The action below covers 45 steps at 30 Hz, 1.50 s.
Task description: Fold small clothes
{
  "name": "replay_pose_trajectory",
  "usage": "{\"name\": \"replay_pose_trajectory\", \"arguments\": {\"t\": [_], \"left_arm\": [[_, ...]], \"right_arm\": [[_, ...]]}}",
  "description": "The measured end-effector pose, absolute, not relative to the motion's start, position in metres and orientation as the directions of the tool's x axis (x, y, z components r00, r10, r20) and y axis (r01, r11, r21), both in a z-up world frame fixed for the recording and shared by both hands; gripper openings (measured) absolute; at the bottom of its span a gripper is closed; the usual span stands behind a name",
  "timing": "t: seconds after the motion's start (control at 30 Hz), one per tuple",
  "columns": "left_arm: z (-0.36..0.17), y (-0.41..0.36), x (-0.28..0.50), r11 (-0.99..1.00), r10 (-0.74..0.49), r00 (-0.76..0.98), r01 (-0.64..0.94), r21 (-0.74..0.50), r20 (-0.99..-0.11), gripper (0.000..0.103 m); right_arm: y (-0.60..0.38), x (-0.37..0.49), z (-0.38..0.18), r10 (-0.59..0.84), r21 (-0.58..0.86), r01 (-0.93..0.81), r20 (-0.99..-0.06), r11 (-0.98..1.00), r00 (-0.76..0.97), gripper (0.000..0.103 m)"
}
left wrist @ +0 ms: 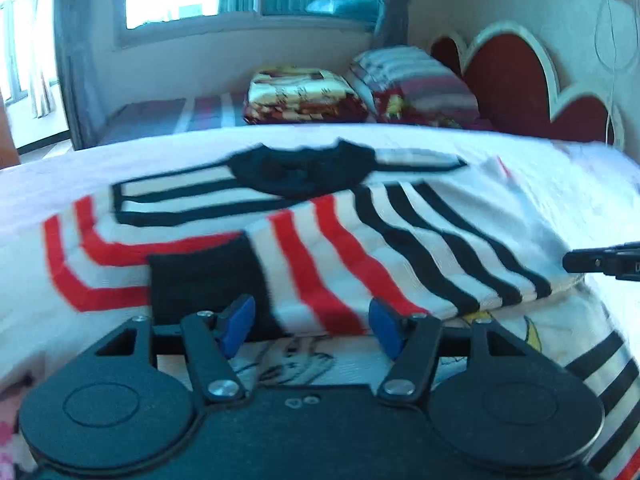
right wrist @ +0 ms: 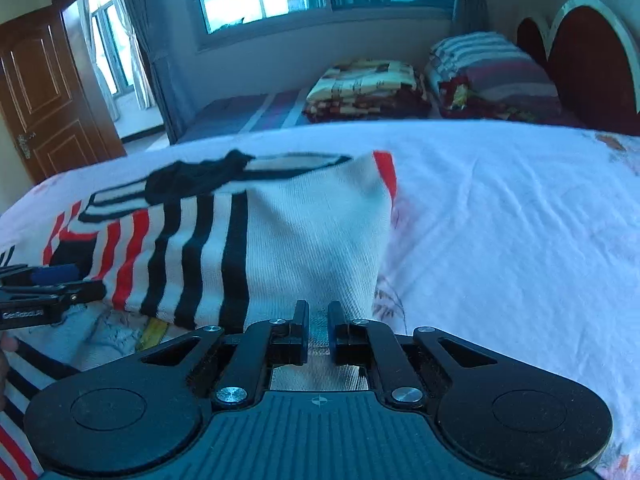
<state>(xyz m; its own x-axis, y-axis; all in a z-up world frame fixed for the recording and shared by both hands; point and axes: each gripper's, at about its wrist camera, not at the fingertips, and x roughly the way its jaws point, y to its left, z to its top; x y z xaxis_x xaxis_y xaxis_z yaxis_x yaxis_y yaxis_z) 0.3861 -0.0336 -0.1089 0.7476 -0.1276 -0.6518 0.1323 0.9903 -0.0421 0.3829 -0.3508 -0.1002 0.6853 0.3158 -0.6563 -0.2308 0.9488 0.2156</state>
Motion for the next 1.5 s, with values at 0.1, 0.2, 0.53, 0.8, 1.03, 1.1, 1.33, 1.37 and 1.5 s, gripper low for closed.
{"name": "replay_pose_trajectory", "arguments": {"t": [0.1,0.2,0.53,0.8,1.03,1.1,1.33,1.37,1.5], "left_arm": [[-0.114,-0.028,0.397,0.995,-0.085,0.737,0.099,-0.018,-0.670,0.066],[-0.118,-0.022,0.400,0.993,-0.109,0.728,0.111,-0.041,-0.677,0.071],[-0.096,0.070,0.332,0.982,-0.051,0.766,-0.076,-0.170,-0.641,0.069],[-0.088,0.207,0.263,0.910,0.131,0.736,-0.355,-0.213,-0.664,0.065],[-0.082,0.246,0.262,0.843,0.090,0.760,-0.402,-0.357,-0.643,0.062],[-0.072,0.225,0.287,0.875,0.009,0.800,-0.296,-0.382,-0.600,0.063],[-0.064,0.092,0.404,0.910,-0.274,0.800,0.037,-0.412,-0.534,0.063],[-0.066,0.074,0.418,0.907,-0.307,0.786,0.070,-0.416,-0.537,0.063],[-0.086,0.004,0.451,0.924,-0.349,0.726,0.161,-0.347,-0.592,0.063]], "right_arm": [[-0.346,0.386,-0.105,0.298,0.209,-0.212,-0.677,0.955,0.673,0.007],[-0.335,0.387,-0.110,0.249,0.161,-0.192,-0.697,0.968,0.673,0.007],[-0.320,0.368,-0.093,0.238,0.223,-0.112,-0.688,0.968,0.685,0.007],[-0.275,0.356,-0.083,0.274,0.296,-0.088,-0.675,0.951,0.685,0.007],[-0.222,0.363,-0.074,0.284,0.294,-0.103,-0.678,0.950,0.679,0.007],[-0.214,0.368,-0.070,0.279,0.292,-0.103,-0.663,0.951,0.695,0.007],[-0.257,0.431,-0.066,0.145,0.247,0.018,-0.628,0.969,0.765,0.007],[-0.265,0.441,-0.068,0.138,0.245,0.026,-0.630,0.969,0.764,0.007],[-0.292,0.475,-0.077,0.121,0.206,0.021,-0.649,0.978,0.751,0.007]]}}
